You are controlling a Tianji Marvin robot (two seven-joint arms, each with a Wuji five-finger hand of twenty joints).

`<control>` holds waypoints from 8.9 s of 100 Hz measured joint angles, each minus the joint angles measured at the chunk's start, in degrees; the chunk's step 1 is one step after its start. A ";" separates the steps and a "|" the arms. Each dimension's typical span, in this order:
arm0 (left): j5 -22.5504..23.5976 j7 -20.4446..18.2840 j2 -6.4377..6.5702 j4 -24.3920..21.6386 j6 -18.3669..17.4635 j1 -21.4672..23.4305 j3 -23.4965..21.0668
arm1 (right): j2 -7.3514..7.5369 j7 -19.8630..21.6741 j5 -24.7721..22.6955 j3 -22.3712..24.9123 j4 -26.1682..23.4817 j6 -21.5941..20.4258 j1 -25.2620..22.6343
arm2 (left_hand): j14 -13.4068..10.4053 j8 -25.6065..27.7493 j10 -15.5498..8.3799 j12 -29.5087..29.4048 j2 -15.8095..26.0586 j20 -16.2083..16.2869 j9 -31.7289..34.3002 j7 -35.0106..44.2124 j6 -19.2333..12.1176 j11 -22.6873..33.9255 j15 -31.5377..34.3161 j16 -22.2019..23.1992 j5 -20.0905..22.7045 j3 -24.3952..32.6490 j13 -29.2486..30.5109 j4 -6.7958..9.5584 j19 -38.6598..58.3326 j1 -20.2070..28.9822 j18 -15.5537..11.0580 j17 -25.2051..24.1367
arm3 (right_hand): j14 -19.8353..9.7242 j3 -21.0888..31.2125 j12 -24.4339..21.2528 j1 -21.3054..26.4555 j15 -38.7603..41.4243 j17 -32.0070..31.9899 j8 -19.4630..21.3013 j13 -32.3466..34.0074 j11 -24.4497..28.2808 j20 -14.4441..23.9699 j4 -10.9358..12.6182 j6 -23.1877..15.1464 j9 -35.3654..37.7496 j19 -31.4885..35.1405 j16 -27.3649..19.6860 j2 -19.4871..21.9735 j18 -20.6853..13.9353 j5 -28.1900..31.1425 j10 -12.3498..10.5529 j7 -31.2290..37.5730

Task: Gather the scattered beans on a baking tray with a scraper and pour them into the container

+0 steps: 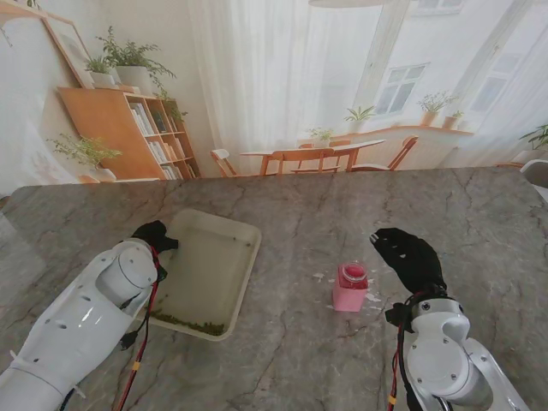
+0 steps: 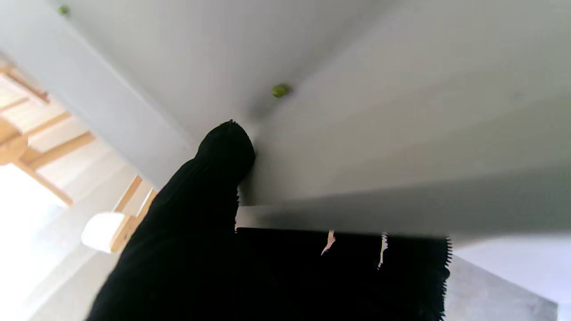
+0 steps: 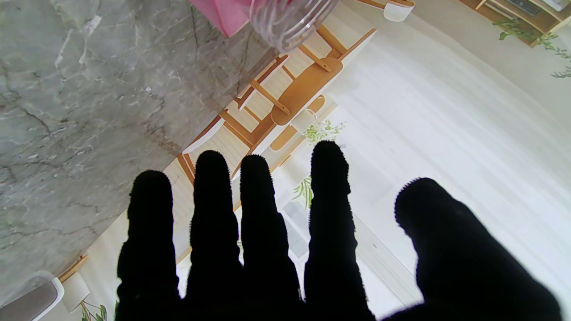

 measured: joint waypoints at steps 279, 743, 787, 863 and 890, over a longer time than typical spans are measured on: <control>-32.38 28.18 -12.92 -6.25 -4.09 -8.97 -2.17 | 2.11 10.95 -2.02 2.87 -5.96 -2.64 7.45 | -2.94 0.59 -0.68 29.05 -14.38 -3.41 14.89 7.48 1.68 2.58 20.09 29.11 4.26 22.85 30.26 4.23 12.77 0.07 -2.70 24.57 | 0.03 -1.49 0.03 0.10 0.00 -0.50 0.00 0.02 0.00 0.05 0.00 0.00 0.05 0.00 0.03 0.66 0.22 1.24 0.00 -0.31; -24.08 37.70 -22.18 8.45 -35.20 -19.19 19.94 | 6.61 34.08 -27.08 3.06 -23.17 11.19 2.31 | -4.86 0.60 -1.65 29.72 -13.06 0.27 13.79 7.65 1.14 3.08 19.58 29.81 3.02 19.24 31.87 4.23 13.82 1.45 -3.40 25.68 | -9.76 10.93 5.49 11.30 25.35 9.87 -9.69 8.15 13.28 0.70 -4.27 -8.09 5.72 10.50 7.10 -12.64 -4.23 -3.54 -8.15 21.62; -22.74 38.45 -22.22 9.70 -39.24 -18.89 20.40 | 6.61 34.37 -27.61 3.22 -23.64 10.86 0.52 | -5.24 0.60 -1.93 29.81 -12.60 0.27 13.76 7.78 0.89 3.08 19.26 30.13 3.01 19.08 31.94 4.23 13.82 1.46 -3.89 25.75 | -9.79 10.93 5.49 11.30 25.51 9.89 -9.72 8.15 13.34 0.70 -4.28 -8.09 5.73 10.51 7.11 -12.64 -4.24 -3.54 -8.25 21.63; -21.29 36.66 -22.23 12.31 -43.20 -20.89 22.28 | 6.60 34.19 -28.85 3.40 -24.25 10.36 -1.83 | -5.75 0.60 -2.21 29.82 -12.59 0.82 13.75 7.83 0.64 3.08 18.55 30.35 3.00 18.98 32.38 4.23 13.51 1.46 -4.12 25.81 | -9.88 10.93 5.49 11.30 25.51 9.89 -9.72 8.16 13.36 0.70 -4.28 -8.09 5.73 10.52 7.11 -12.64 -4.26 -3.54 -8.29 21.63; -18.41 36.92 -22.73 13.61 -43.67 -23.00 23.83 | 6.53 33.57 -28.64 4.32 -24.19 10.39 -2.94 | -6.26 0.60 -2.73 29.82 -12.53 0.83 13.75 7.85 0.16 3.08 18.21 30.37 3.01 18.45 32.44 4.23 13.41 1.46 -4.72 25.83 | -9.89 10.93 5.49 11.30 25.51 9.89 -9.73 8.16 13.36 0.70 -4.28 -8.09 5.73 10.53 7.11 -12.64 -4.27 -3.54 -8.31 21.63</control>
